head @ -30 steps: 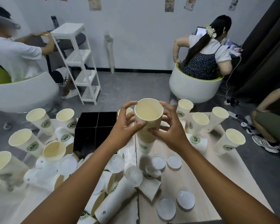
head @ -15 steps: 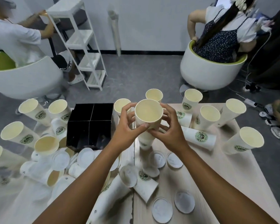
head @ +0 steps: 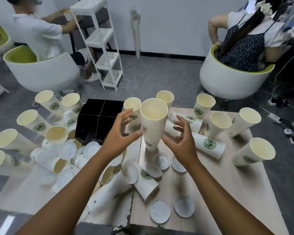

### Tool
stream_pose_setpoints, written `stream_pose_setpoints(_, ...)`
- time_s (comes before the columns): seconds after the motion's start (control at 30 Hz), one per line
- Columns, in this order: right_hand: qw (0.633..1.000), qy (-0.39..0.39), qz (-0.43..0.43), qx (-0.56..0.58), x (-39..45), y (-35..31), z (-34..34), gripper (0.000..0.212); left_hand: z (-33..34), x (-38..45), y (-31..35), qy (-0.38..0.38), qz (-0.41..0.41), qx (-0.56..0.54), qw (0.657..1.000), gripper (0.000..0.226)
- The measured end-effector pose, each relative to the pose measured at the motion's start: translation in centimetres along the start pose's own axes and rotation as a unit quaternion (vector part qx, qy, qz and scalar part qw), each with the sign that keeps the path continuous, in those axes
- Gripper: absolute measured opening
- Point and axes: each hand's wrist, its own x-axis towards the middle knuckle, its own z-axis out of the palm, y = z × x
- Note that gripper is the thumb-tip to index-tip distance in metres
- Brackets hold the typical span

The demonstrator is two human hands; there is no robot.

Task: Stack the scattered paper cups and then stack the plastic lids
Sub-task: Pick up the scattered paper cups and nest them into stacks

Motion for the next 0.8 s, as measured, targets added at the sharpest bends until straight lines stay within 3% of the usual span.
stream_pose_setpoints(0.1,0.997,-0.003,-0.025,-0.072,-4.3,3.5,0.4,0.049,-1.3,-4.8,-2.1,0.063,-0.017,0.037,0.997,0.062)
stream_pose_setpoints(0.27,0.977,-0.169,0.057,-0.115,-10.7,7.9,2.7,0.062,-1.0,-12.7,-7.5,0.142,-0.110,0.091,0.979,0.051)
stream_pose_setpoints(0.4,0.963,-0.199,0.066,-0.168,-14.3,9.6,3.9,0.075,0.0,-15.7,-11.5,0.110,-0.133,0.166,0.971,0.055)
stream_pose_setpoints(0.63,0.940,-0.175,0.119,-0.267,-15.7,10.4,6.3,0.091,1.6,-14.1,-16.4,0.006,-0.118,0.252,0.961,0.063)
stream_pose_setpoints(0.8,0.945,-0.156,0.178,-0.228,-16.1,9.8,7.4,0.091,1.4,-12.4,-17.8,-0.010,-0.097,0.268,0.959,0.062)
